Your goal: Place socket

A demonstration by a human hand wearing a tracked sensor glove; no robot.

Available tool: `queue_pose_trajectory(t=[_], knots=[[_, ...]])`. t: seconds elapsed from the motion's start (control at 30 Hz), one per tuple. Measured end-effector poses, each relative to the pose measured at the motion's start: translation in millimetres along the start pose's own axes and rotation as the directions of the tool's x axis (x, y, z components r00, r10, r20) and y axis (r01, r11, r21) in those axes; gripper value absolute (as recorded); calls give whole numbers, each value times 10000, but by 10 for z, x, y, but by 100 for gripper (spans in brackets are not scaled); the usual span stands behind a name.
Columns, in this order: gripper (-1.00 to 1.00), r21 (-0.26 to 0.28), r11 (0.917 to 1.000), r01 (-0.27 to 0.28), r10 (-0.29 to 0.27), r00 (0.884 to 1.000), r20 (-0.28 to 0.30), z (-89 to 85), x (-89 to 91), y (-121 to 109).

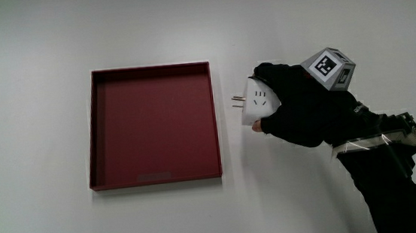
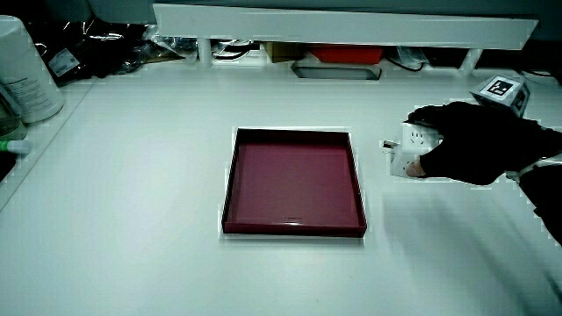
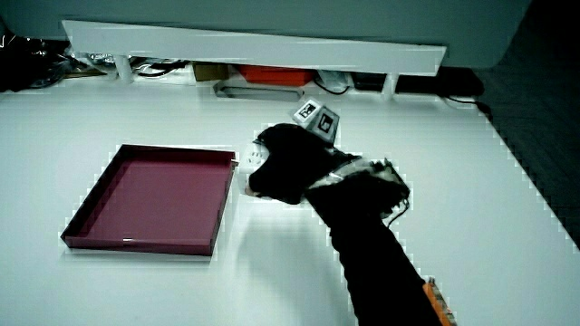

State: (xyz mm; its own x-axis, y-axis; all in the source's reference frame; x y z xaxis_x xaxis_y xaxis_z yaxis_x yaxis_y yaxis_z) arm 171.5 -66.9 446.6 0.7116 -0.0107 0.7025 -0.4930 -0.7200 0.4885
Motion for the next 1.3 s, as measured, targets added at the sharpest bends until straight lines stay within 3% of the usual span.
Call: queue_pose_trajectory(t=[0.07, 0.33, 0.37, 0.4, 0.43, 0.47, 0.5, 0.53, 0.67, 0.7, 0.73, 0.77, 0.83, 0.87, 0.9, 1.17, 1.3], knots=[[0, 181, 9995, 247, -244, 9996, -126, 1, 59, 5], [0, -213, 9946, 1011, -1021, 9933, -541, -115, 369, 86], [0, -1037, 9875, 1188, -1297, 9859, -1053, -135, 390, 86], [0, -1081, 9859, 1276, -1398, 9837, -1131, -151, 430, 90], [0, -339, 9924, 1181, -1205, 9894, -812, -165, 495, 107], [0, -1111, 9845, 1357, -1491, 9811, -1229, -181, 514, 108], [0, -1128, 9839, 1385, -1527, 9798, -1292, -198, 558, 119], [0, -457, 9894, 1378, -1414, 9859, -896, -205, 593, 128], [0, -510, 9860, 1586, -1629, 9821, -944, -263, 674, 156], [0, -1284, 9788, 1598, -1789, 9717, -1540, -276, 681, 153], [0, -513, 9861, 1583, -1632, 9803, -1117, -272, 702, 155], [0, -446, 9861, 1602, -1642, 9801, -1114, -270, 705, 152], [0, -477, 9865, 1569, -1615, 9800, -1160, -271, 701, 153], [0, -1309, 9777, 1644, -1851, 9688, -1651, -278, 685, 146], [0, -481, 9859, 1600, -1647, 9792, -1183, -278, 708, 152], [0, -631, 9854, 1581, -1649, 9788, -1217, -298, 737, 141], [-21, -690, 9844, 1617, -1691, 9783, -1200, -311, 760, 138]])
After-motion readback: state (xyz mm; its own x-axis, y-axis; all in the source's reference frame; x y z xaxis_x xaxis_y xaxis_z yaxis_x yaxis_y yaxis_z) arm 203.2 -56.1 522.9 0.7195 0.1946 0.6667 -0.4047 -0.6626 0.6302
